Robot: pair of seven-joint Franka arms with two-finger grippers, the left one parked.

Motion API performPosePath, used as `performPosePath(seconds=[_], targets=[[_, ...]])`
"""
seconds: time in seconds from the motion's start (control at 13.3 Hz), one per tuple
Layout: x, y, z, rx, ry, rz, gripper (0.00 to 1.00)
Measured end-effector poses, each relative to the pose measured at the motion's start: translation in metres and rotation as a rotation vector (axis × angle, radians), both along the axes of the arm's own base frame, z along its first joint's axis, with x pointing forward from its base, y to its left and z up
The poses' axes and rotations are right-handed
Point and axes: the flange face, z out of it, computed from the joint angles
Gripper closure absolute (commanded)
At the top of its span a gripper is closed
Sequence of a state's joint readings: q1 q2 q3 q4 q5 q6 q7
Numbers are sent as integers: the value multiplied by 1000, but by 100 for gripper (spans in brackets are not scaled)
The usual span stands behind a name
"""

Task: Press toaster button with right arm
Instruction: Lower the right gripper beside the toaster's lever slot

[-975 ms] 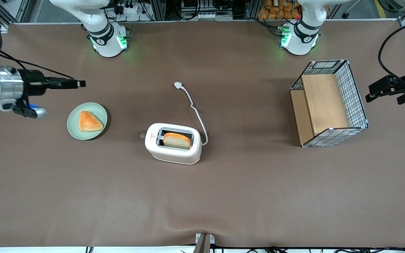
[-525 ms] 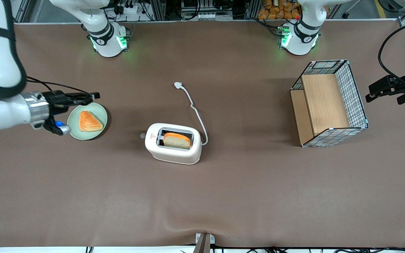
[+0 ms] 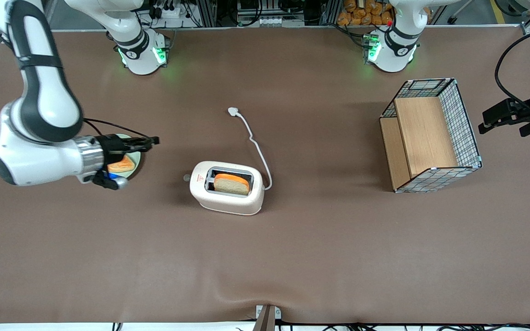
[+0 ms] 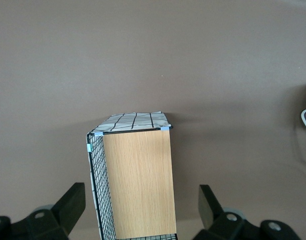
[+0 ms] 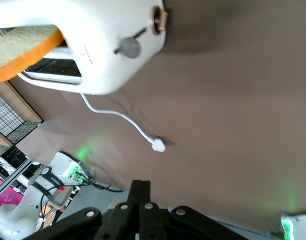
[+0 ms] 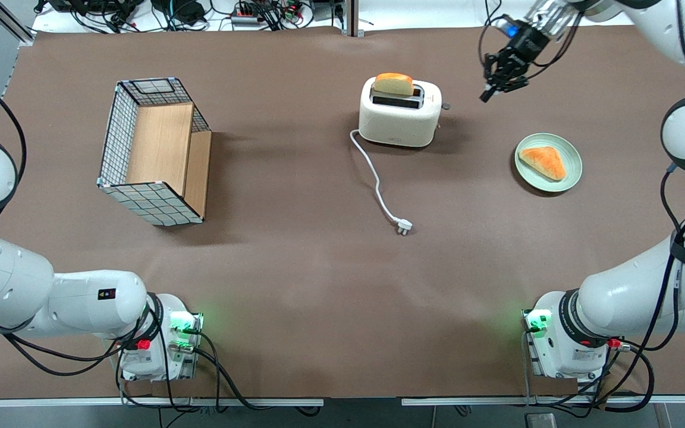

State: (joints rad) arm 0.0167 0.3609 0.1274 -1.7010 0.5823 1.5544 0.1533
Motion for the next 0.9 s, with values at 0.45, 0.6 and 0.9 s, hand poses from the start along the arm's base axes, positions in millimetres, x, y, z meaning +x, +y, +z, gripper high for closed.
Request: performPosePath(seconds=[0.45,0.6,0.9], targets=[[2,54,-41,-25,-37,39,100],[6,52,-41,-31,-63,23,100],[8,51,-53,-37,-120,7,100]])
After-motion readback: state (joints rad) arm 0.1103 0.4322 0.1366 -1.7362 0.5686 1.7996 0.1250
